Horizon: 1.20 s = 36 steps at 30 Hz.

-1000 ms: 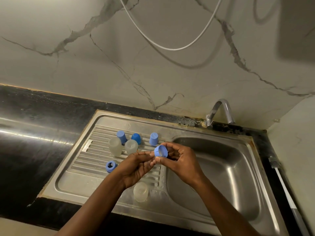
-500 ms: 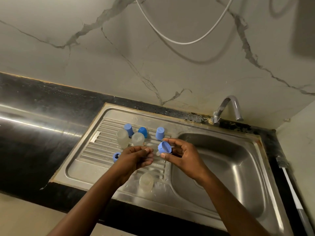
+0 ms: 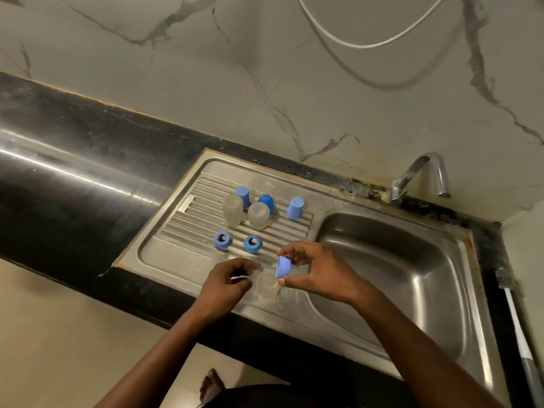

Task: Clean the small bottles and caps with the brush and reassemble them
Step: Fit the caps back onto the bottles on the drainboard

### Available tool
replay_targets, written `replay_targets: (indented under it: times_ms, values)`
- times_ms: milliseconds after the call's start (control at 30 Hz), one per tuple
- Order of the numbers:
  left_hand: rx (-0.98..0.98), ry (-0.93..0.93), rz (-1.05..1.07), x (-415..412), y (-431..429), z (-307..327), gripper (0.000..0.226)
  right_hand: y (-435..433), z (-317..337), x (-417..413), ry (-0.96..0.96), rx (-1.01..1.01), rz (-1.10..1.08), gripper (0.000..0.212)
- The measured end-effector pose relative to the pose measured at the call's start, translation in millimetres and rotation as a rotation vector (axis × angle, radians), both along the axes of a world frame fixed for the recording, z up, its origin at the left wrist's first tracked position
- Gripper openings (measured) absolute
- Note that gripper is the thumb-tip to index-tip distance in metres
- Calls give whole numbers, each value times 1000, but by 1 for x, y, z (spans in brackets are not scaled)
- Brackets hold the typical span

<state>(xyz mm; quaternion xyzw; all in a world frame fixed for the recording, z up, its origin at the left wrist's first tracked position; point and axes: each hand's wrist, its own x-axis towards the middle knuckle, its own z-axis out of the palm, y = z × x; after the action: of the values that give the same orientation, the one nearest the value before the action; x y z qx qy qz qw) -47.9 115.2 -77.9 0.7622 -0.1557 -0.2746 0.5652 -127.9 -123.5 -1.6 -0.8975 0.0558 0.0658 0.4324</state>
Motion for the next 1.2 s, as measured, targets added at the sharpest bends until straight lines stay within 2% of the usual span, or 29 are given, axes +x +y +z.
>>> replay_targets:
  times_ms: [167,367,467,700,800,900,1067,1200]
  values:
    - [14,-11,-43,-11,2,-13,56,6,5,13,15,-274,179,52]
    - [11,-48,-46,-19,-7,-26,65,22,10,28,57,-441,376,41]
    - [-22,-75,-48,-23,-11,-26,60,30,11,34,85,-528,426,29]
    - [-85,-94,-9,-26,-10,-33,49,41,9,38,133,-629,463,29]
    - [-106,-106,-12,-26,-11,-33,46,45,7,40,143,-677,441,17]
    - [-120,-127,-27,-25,-10,-32,44,49,4,39,151,-707,384,37]
    - [-92,-136,-44,-25,-9,-37,47,54,4,35,196,-731,280,51]
    - [-87,-148,-49,-26,-11,-34,45,64,3,34,203,-897,265,63]
